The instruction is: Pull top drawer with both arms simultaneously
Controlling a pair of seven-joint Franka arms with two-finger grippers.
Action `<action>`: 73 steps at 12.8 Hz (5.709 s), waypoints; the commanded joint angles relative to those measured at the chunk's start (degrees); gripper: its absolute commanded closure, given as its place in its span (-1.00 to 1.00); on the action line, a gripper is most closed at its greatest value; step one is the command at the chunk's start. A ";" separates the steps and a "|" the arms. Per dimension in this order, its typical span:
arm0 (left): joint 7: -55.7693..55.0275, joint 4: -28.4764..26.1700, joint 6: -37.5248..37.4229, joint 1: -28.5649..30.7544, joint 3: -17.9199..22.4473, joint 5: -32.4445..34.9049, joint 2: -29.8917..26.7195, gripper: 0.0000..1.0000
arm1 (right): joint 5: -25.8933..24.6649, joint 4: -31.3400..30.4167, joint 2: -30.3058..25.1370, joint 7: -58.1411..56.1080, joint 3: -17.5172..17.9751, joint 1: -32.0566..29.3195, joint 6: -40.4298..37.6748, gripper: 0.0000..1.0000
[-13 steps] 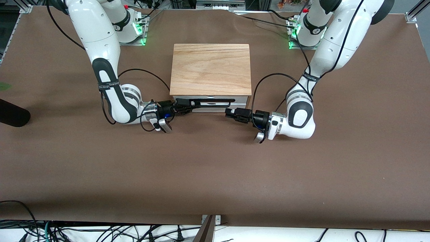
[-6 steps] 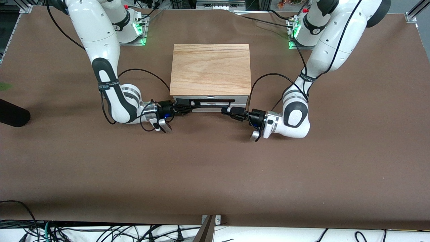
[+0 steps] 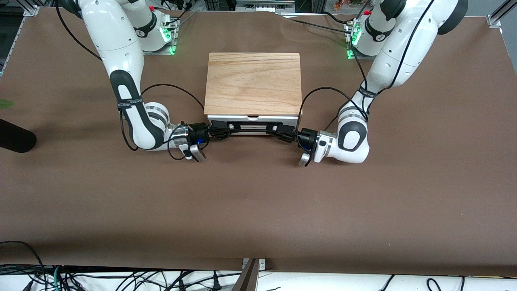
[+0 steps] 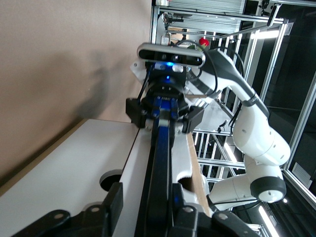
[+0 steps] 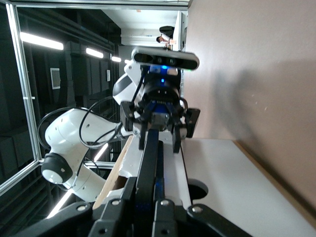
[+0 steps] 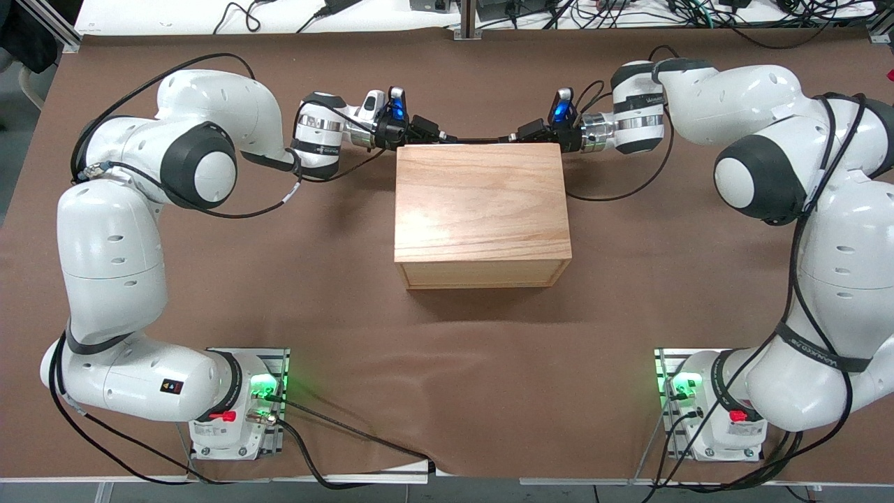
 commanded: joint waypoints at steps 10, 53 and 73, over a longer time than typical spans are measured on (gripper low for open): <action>0.15 6.60 -0.94 0.00 0.18 -2.54 2.33 1.00 | 1.12 15.29 5.60 10.74 -0.15 -4.64 3.17 0.76; -25.41 28.14 1.26 4.83 2.29 45.40 -6.69 -1.00 | -81.17 41.43 -6.84 52.40 -10.28 -6.84 9.67 -1.00; -42.39 -2.80 -5.68 1.44 13.05 86.49 -52.59 -1.00 | -103.48 14.08 -40.27 63.04 2.75 -19.85 0.53 -1.00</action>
